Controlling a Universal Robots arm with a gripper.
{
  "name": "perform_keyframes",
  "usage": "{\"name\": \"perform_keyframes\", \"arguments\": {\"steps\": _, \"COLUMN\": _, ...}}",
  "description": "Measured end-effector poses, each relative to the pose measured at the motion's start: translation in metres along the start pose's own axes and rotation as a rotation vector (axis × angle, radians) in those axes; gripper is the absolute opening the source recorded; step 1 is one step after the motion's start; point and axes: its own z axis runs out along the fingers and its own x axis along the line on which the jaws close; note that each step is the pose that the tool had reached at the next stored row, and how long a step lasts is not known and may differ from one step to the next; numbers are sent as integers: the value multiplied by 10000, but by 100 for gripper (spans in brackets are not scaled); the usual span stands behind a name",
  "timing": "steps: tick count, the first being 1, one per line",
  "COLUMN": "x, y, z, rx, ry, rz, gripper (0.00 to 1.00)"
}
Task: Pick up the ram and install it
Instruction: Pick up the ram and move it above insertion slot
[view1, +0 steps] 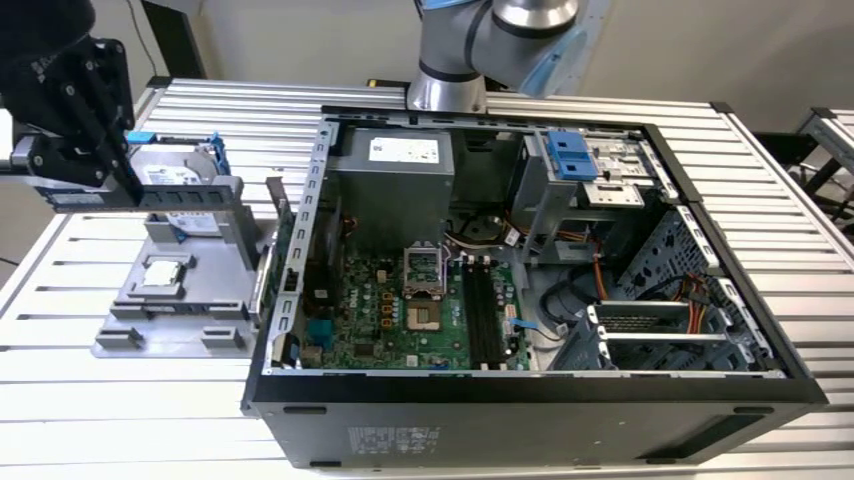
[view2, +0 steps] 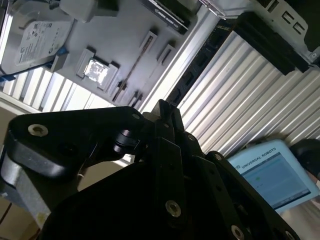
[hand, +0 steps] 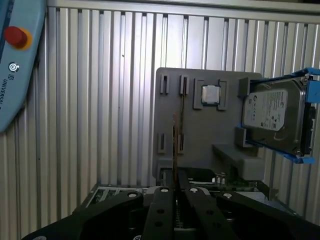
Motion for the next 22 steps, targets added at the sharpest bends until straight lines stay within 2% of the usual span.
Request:
{"name": "perform_keyframes", "arguments": {"steps": 9, "x": 5, "y": -171, "z": 0, "rx": 0, "ry": -1, "rz": 0, "gripper": 0}}
{"name": "perform_keyframes", "arguments": {"steps": 17, "x": 8, "y": -289, "z": -1, "rx": -2, "ry": 0, "rz": 0, "gripper": 0}}
{"name": "perform_keyframes", "arguments": {"steps": 22, "x": 12, "y": -416, "z": -2, "rx": -6, "ry": 0, "rz": 1, "gripper": 0}}
